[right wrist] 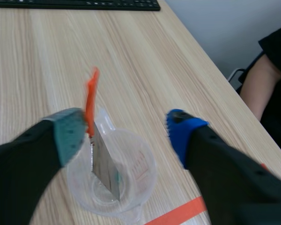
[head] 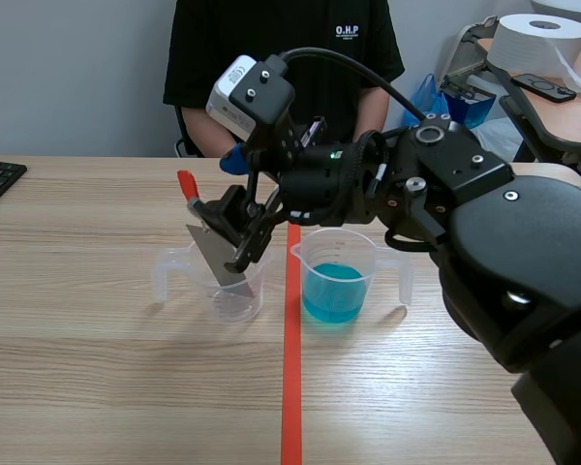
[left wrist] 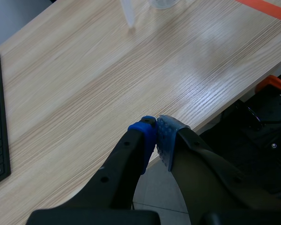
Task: Do the redox reaction experiment.
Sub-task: 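Put the plate into the left beaker, then return to the home posture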
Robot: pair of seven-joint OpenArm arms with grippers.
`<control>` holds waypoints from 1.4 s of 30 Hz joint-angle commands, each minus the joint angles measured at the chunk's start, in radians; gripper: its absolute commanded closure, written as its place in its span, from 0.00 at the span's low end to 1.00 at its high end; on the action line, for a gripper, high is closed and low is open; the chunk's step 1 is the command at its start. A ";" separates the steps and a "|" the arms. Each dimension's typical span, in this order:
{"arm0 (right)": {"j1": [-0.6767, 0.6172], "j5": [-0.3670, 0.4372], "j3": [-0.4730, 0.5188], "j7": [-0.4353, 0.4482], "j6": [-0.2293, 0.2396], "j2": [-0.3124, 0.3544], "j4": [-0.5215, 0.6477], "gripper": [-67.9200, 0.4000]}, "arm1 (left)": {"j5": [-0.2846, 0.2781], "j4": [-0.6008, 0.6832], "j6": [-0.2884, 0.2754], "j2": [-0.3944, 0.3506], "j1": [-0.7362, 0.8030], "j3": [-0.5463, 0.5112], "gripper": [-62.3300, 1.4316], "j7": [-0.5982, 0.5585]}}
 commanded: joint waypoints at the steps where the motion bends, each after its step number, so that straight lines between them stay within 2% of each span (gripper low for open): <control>1: 0.019 0.011 -0.008 0.031 0.006 -0.003 0.005 0.30 | -0.006 0.006 0.005 -0.003 0.006 -0.001 0.91 -0.013; 4: 0.013 0.016 -0.041 0.067 0.006 -0.003 0.005 0.05 | -0.006 0.006 0.005 -0.003 0.006 -0.001 0.91 -0.013; 5: 0.010 0.016 -0.056 0.069 0.006 -0.003 0.005 0.00 | -0.006 0.006 0.005 -0.003 0.006 -0.001 0.91 -0.013; 11: -0.043 0.018 -0.128 0.089 0.006 -0.002 0.006 0.00 | -0.006 0.006 0.005 -0.003 0.006 -0.001 0.91 -0.013; 17: -0.148 0.020 -0.132 0.195 0.006 0.034 0.076 0.00 | -0.006 0.005 0.005 -0.003 0.006 -0.001 0.91 -0.013; 18: -0.172 0.020 -0.132 0.212 -0.001 0.051 0.106 0.00 | -0.006 0.005 0.005 -0.003 0.006 -0.001 0.91 -0.013; 23: -0.301 0.080 -0.105 0.232 -0.113 0.172 0.277 0.00 | -0.006 0.005 0.005 -0.008 0.006 -0.001 0.91 -0.013; 25: -0.359 0.124 -0.078 0.232 -0.147 0.230 0.336 0.00 | -0.006 0.005 0.005 -0.010 0.007 -0.001 0.91 -0.010; 30: -0.522 0.209 0.031 0.231 -0.200 0.361 0.466 0.00 | -0.006 0.005 0.005 -0.009 0.006 -0.001 0.91 -0.014; 33: -0.627 0.254 0.132 0.230 -0.206 0.416 0.533 0.00 | -0.006 0.006 0.005 -0.013 0.006 -0.001 0.91 -0.031; 37: -0.769 0.299 0.297 0.219 -0.210 0.453 0.624 0.00 | -0.006 0.006 0.005 -0.053 0.007 -0.001 0.91 -0.067; 42: -0.946 0.334 0.481 0.188 -0.209 0.454 0.738 0.00 | -0.006 0.006 0.005 -0.115 0.016 -0.001 0.91 -0.067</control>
